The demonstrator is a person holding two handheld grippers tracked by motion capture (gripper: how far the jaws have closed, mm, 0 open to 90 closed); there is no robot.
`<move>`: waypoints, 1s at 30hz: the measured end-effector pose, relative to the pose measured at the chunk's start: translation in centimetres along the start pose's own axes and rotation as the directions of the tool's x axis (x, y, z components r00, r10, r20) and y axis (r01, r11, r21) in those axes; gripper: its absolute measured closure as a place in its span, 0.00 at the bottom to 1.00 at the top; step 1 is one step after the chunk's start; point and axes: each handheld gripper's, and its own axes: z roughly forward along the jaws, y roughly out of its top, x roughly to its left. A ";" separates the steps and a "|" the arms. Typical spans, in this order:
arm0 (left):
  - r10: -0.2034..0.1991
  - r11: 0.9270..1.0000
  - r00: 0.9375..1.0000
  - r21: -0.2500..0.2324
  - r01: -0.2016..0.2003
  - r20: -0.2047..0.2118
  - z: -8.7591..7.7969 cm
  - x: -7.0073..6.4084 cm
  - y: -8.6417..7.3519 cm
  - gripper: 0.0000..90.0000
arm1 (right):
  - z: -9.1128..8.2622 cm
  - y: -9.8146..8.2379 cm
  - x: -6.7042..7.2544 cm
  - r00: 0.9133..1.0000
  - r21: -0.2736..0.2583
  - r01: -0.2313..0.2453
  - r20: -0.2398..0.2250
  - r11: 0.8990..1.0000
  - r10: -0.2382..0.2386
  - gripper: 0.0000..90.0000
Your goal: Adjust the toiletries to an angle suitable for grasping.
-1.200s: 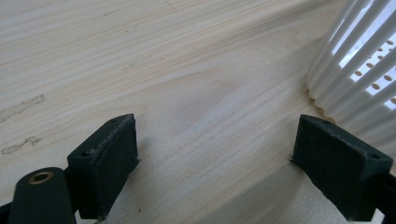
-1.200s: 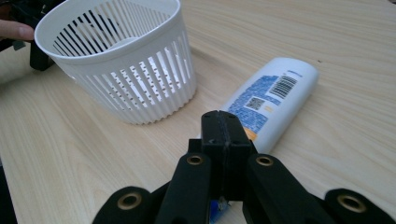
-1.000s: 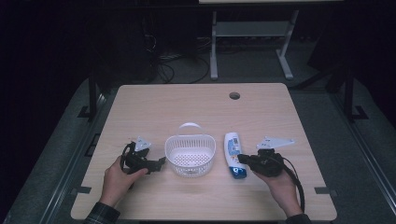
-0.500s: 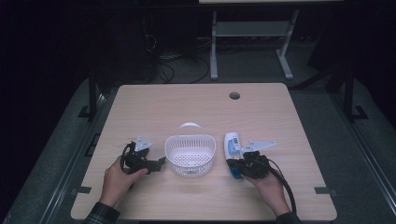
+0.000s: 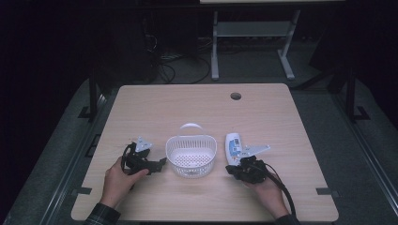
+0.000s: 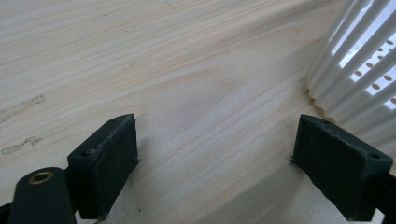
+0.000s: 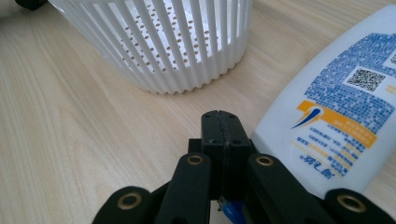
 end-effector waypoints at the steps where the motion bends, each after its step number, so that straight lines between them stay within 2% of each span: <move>1: -0.001 1.000 1.000 0.000 0.001 0.000 0.0 0.0 0.0 0.14 | 0.0 0.0 0.0 1.000 0.004 -0.005 0.001 1.000 0.005 0.99; 9: 0.000 1.000 1.000 0.000 0.000 0.000 0.0 0.0 0.0 0.14 | 0.1 -0.4 -0.1 1.000 0.029 0.004 0.013 1.000 -0.004 0.99; 30: 0.000 1.000 1.000 0.000 0.000 0.000 0.0 0.0 0.0 0.14 | -1.0 -1.1 -1.8 0.998 0.038 -0.036 0.058 0.999 0.034 0.99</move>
